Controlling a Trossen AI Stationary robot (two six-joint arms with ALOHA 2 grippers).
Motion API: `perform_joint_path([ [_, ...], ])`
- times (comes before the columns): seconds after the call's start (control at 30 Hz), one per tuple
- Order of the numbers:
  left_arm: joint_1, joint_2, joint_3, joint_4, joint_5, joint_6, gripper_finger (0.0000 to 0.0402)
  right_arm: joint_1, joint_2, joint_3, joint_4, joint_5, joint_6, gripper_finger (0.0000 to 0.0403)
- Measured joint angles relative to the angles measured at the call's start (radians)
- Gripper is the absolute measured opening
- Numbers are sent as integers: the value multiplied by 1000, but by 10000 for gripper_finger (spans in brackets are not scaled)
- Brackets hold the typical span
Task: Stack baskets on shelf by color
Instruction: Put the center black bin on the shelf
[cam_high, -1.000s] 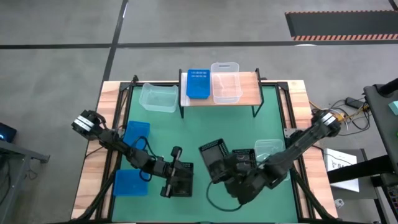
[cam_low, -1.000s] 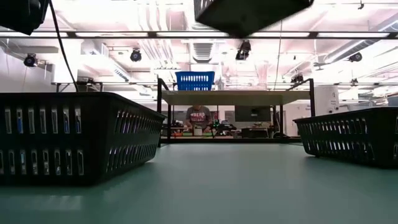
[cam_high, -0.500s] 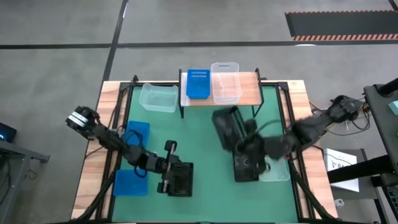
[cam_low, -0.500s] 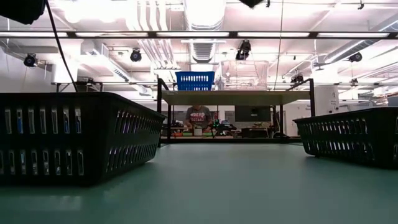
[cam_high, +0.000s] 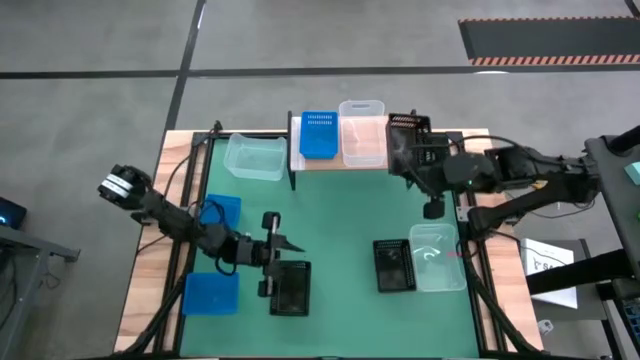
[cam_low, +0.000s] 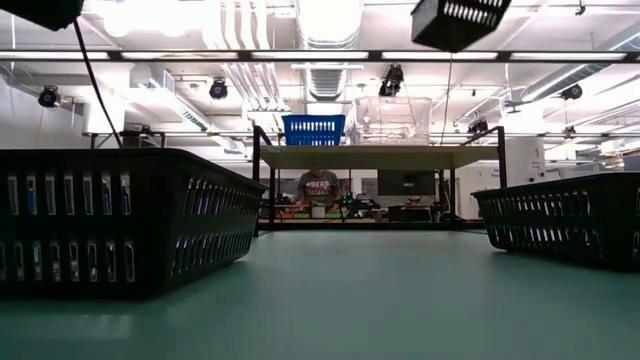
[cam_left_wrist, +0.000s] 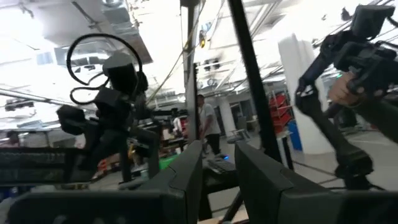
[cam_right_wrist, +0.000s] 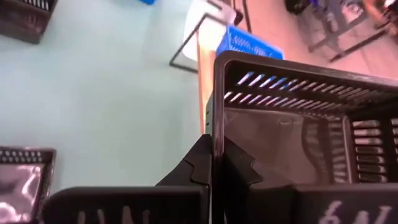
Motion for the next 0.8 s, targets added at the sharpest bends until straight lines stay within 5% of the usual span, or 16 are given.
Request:
perform_joint_path([
  [0.33,82,-70,0,-132,0,-1,80,-314,-38,-72,26,-260,-105,8],
  [0.8,94,-82,0,-184,0,17,80,-766,90,-75,26,-647,-327,8],
])
